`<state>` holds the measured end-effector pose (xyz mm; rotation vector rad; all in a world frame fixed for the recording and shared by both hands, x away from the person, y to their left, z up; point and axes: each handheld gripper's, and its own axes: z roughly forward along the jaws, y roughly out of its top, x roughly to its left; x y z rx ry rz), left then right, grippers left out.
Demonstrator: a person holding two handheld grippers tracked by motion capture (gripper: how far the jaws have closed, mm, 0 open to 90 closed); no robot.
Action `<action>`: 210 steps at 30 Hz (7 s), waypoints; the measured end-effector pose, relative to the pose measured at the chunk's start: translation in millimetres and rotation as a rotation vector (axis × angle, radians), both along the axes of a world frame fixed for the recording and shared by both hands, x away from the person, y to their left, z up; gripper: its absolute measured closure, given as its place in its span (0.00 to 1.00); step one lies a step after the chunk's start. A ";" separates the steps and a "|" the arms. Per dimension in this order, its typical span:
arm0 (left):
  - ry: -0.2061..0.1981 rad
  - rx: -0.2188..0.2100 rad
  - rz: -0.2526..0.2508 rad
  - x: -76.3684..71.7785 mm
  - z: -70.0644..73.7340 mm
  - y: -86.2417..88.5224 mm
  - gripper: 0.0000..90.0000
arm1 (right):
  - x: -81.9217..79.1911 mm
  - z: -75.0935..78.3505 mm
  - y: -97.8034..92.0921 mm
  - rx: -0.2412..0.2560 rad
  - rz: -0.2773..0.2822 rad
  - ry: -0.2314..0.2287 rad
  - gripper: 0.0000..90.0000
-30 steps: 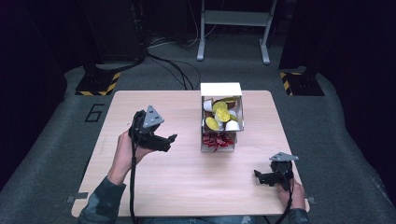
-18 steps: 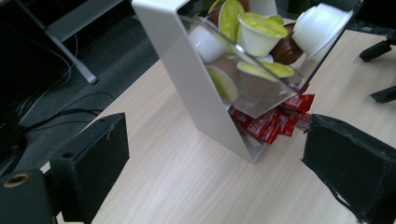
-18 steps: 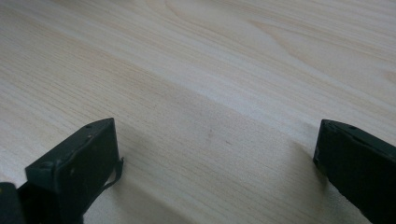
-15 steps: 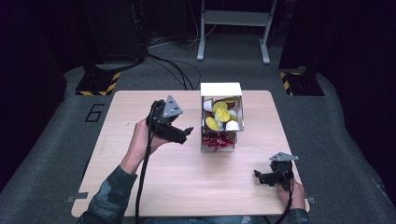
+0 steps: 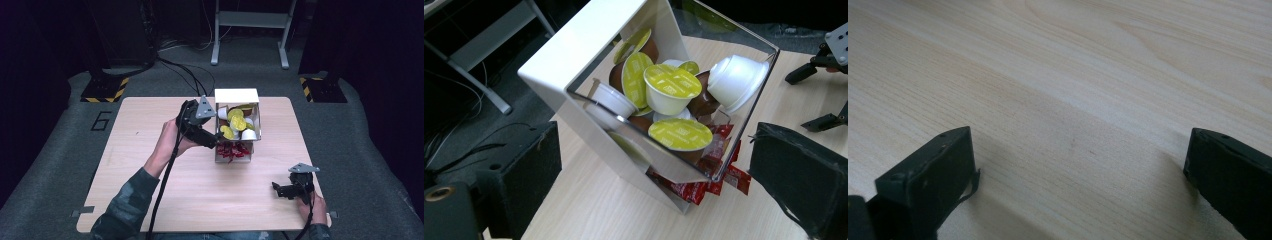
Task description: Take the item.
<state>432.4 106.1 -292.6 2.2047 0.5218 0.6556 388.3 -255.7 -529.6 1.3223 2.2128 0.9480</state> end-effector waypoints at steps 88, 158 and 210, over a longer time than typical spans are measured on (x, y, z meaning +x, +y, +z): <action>0.047 0.218 -0.053 46.5 -24.0 -80.8 0.42 | -0.4 0.0 0.1 0.002 -0.003 0.002 0.00; -0.061 -0.013 0.060 -16.1 -6.1 47.7 0.42 | -0.4 0.0 0.2 0.002 -0.003 0.002 0.00; 0.184 -0.076 0.242 17.2 -119.8 108.7 0.42 | -0.5 0.1 0.2 0.004 -0.004 0.003 0.00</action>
